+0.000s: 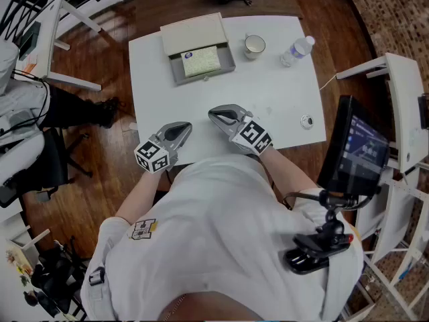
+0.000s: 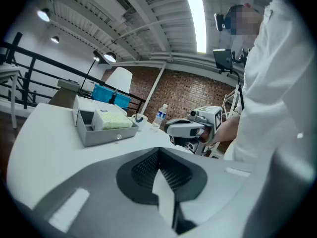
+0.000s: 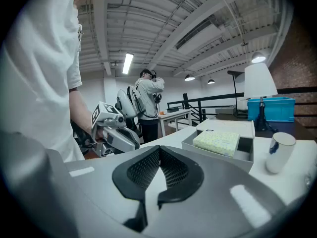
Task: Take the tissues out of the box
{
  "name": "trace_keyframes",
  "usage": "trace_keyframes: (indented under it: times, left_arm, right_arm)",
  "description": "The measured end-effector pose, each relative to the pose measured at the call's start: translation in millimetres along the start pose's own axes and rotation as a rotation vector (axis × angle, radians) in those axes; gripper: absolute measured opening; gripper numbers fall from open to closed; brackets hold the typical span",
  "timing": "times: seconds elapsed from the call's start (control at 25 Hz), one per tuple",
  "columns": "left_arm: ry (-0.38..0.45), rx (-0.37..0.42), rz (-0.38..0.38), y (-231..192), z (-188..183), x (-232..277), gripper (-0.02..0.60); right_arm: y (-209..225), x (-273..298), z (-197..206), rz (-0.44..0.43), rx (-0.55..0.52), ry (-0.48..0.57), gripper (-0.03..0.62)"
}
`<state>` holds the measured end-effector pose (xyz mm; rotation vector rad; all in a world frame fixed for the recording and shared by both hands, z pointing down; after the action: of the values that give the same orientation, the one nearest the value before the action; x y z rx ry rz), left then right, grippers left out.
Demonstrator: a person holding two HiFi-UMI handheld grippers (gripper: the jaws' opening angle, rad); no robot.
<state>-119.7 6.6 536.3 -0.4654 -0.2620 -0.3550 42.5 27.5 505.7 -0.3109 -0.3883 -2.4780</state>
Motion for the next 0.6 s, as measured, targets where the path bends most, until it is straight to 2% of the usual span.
trace_keyframes:
  times: [0.28, 0.44, 0.52, 0.6]
  left_arm:
    - [0.012, 0.016, -0.015, -20.8, -23.9, 4.7, 0.000]
    - [0.043, 0.018, -0.048, -32.0, -40.8, 3.6, 0.000]
    - [0.050, 0.028, -0.053, -43.9, -48.4, 9.5, 0.000]
    - [0.045, 0.051, -0.044, -54.1, -54.7, 16.0, 0.000]
  right_arm:
    - [33.2, -5.1, -17.0, 0.031, -0.047, -0.013, 0.000]
    - [61.9, -4.3, -35.6, 0.030, -0.125, -0.050, 0.006]
    - [83.8, 1.6, -42.8, 0.030, -0.193, -0.092, 0.033]
    - [106.2, 9.8, -47.8, 0.025, -0.258, -0.152, 0.092]
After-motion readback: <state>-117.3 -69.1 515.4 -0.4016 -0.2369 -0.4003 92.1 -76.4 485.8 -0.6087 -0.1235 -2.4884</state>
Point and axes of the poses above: the fingertips, and each gripper's own axes: x forward along the fingers, y to its right, z out of its underside, the point moved 6 cm from there along -x, backward along the fingers, and after that the axes turned 6 degrees about -z, right-handed, at the moved point
